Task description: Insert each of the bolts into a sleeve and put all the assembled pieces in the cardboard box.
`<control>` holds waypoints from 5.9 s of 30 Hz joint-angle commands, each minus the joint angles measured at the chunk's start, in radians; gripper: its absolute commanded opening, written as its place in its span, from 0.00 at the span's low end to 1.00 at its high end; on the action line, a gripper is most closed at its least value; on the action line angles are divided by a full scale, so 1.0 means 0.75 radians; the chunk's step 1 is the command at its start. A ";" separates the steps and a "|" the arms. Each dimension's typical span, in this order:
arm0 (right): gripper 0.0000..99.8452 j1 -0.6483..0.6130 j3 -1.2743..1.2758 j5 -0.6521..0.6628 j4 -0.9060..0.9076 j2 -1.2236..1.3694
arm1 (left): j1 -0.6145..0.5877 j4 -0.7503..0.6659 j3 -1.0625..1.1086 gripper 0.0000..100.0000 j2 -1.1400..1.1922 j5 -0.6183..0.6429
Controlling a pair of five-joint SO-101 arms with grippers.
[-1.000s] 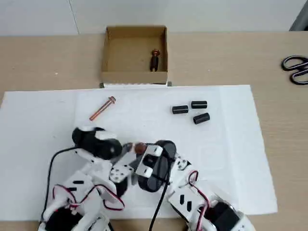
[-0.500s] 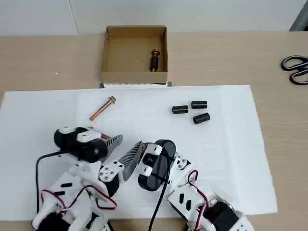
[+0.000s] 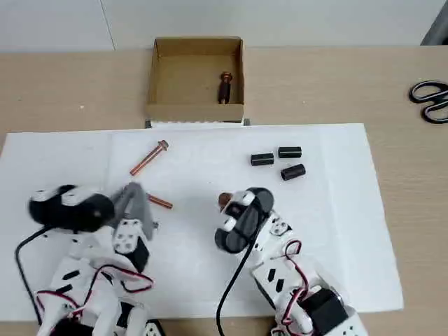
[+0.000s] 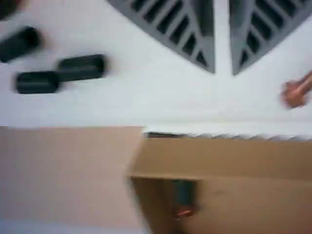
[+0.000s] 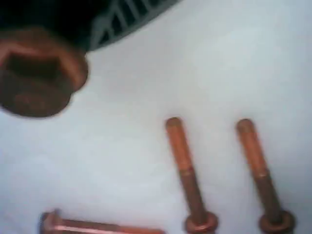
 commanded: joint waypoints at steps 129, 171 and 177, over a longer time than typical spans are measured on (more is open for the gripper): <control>0.17 0.312 -2.774 -0.653 1.108 2.845 | -0.188 -0.072 0.613 0.01 0.002 -0.215; 0.17 0.549 -2.437 1.260 1.020 2.810 | -0.188 -0.072 0.615 0.01 0.000 -0.213; 0.17 0.545 -2.437 1.311 0.895 2.904 | -0.182 -0.072 0.615 0.01 0.000 -0.219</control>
